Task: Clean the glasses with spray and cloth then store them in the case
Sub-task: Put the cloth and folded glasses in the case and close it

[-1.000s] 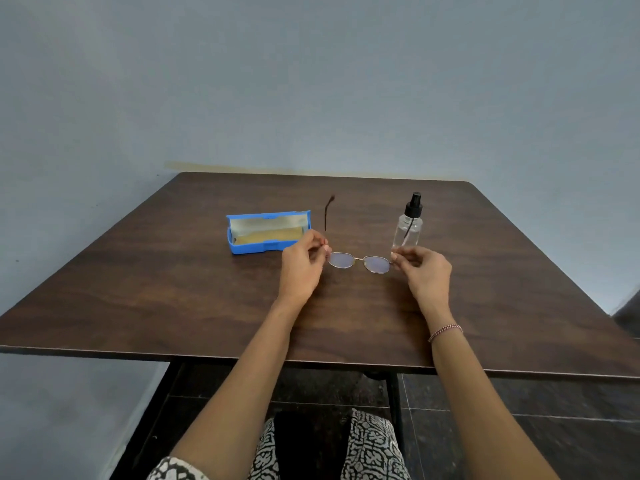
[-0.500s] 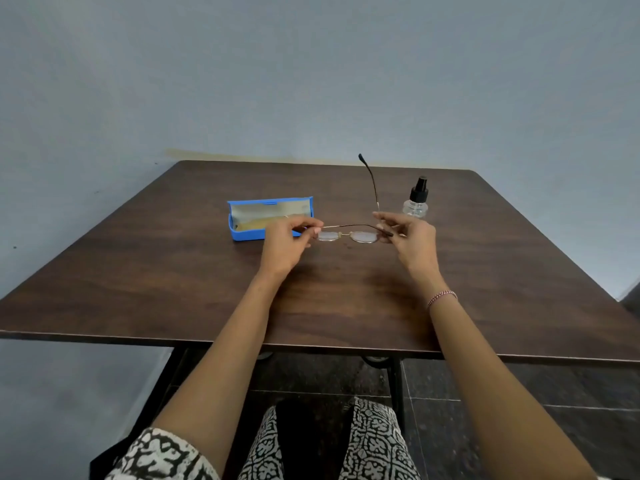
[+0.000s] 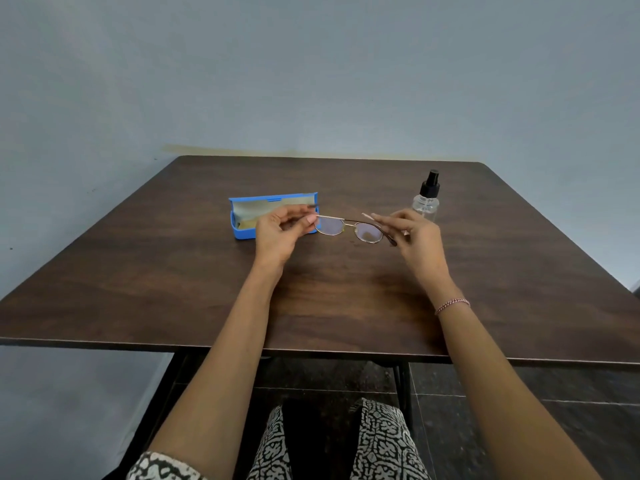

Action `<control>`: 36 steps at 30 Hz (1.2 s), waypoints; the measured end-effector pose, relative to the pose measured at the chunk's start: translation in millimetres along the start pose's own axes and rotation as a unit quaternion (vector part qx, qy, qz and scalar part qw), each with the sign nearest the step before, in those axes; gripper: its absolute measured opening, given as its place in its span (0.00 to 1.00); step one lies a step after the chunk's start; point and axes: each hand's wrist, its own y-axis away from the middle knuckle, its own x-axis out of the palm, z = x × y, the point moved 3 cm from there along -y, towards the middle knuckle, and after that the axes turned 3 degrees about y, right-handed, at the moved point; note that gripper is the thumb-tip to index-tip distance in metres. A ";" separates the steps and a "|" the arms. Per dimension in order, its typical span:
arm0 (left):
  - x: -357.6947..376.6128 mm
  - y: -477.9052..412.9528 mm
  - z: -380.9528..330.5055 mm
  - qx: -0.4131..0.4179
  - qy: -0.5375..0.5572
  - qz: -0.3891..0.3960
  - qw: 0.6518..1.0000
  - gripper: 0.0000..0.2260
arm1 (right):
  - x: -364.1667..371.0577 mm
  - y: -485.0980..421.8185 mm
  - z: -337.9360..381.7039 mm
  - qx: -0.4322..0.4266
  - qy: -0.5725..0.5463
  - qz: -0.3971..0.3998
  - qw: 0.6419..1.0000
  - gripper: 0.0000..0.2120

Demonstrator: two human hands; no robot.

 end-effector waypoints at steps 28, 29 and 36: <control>-51.3 -1.1 -12.5 -0.042 0.098 -0.135 0.985 0.02 | 51.3 -34.0 31.6 0.125 -0.216 0.028 0.968 0.08; -54.2 -3.5 -12.5 -0.031 0.092 -0.149 0.984 0.02 | 58.5 -36.0 33.2 0.134 -0.222 0.020 0.966 0.08; -81.0 -20.9 -12.1 -0.015 -0.180 -0.231 0.956 0.06 | 103.8 -41.5 34.8 0.214 -0.223 -0.001 0.951 0.08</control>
